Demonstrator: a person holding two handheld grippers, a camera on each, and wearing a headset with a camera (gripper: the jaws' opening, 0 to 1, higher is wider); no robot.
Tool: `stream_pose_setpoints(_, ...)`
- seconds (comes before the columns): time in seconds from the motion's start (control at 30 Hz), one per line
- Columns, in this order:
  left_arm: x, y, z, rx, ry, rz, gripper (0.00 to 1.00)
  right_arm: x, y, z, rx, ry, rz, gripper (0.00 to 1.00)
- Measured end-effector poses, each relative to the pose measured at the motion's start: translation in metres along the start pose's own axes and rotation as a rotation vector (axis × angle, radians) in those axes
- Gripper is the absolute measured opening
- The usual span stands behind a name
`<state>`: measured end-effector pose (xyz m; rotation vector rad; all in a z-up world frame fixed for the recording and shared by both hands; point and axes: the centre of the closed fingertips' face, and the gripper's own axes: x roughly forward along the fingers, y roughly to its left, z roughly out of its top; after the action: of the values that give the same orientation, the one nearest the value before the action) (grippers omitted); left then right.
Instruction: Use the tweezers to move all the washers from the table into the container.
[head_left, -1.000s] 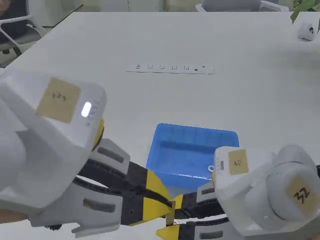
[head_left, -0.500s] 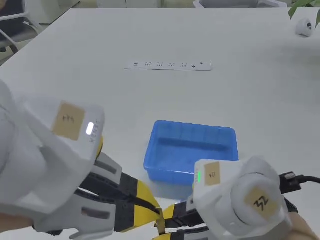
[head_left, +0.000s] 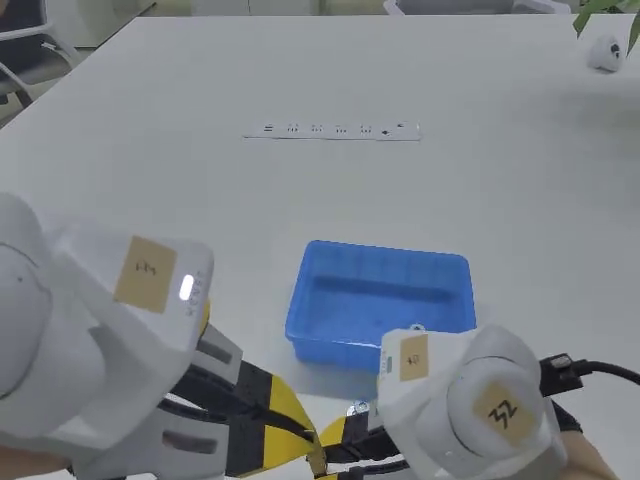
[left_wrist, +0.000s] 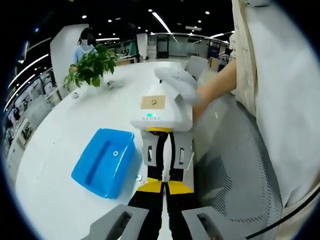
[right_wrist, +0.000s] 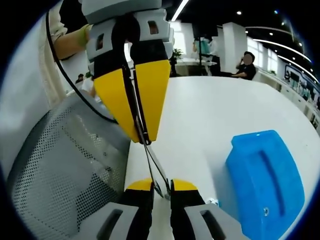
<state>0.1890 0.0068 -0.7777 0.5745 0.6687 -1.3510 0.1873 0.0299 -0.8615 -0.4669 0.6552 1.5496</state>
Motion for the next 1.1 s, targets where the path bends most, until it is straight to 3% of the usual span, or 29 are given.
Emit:
stream_pose_setpoints(0.27,0.003,0.002,0.005,0.005,-0.006,-0.008,0.0,-0.011,0.0,0.007,-0.025,0.003,-0.005,0.12)
stream_pose_setpoints(0.4,0.004,0.002,0.006,0.014,-0.001,-0.008,0.0,-0.019,0.002,0.011,-0.005,-0.029,0.002,0.07)
stream_pose_setpoints(0.73,0.005,0.006,0.002,0.0,-0.001,0.006,0.0,-0.011,0.0,0.01,-0.037,-0.027,0.014,0.05)
stream_pose_setpoints(0.8,0.006,0.006,-0.001,-0.034,-0.005,0.019,0.02,-0.011,0.0,0.011,-0.034,-0.033,0.022,0.04)
stream_pose_setpoints(0.83,0.005,0.007,-0.002,-0.086,-0.023,0.041,0.06,-0.011,-0.001,0.011,-0.041,-0.033,0.017,0.04)
stream_pose_setpoints(0.93,0.001,0.011,-0.005,-0.158,-0.065,0.098,0.17,-0.011,-0.003,0.012,-0.02,-0.046,0.006,0.03)
stream_pose_setpoints(1.1,-0.013,0.015,-0.01,-0.376,-0.207,0.219,0.28,-0.016,-0.007,0.018,0.13,-0.153,-0.008,0.03)
